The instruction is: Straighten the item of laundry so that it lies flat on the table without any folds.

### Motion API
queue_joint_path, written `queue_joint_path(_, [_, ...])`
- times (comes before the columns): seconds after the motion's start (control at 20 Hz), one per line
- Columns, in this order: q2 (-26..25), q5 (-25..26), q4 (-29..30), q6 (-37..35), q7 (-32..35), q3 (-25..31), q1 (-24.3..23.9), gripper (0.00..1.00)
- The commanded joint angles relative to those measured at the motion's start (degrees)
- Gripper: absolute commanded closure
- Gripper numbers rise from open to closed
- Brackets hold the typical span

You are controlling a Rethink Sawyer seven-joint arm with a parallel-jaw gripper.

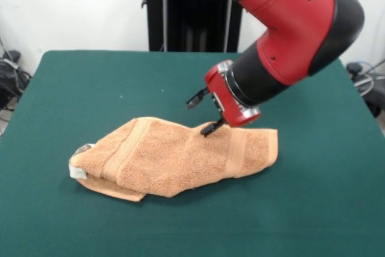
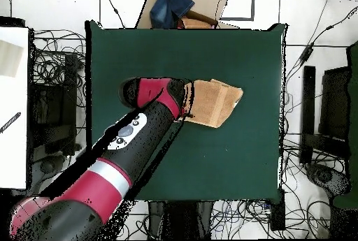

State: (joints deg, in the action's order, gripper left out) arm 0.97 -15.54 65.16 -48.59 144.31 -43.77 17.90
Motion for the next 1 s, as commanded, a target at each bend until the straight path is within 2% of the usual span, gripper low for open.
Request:
queue_joint_path(0.05, [-4.55,-4.47,-3.04,-4.14,20.1,2.61,0.81,0.0])
queue_joint_path(0.6, [-3.47,-4.79,-1.44,-2.59,17.99,3.39,0.26,0.0])
queue_joint_path(1.0, [1.63,-3.97,0.34,-7.23,15.17,2.94,0.26,0.0])
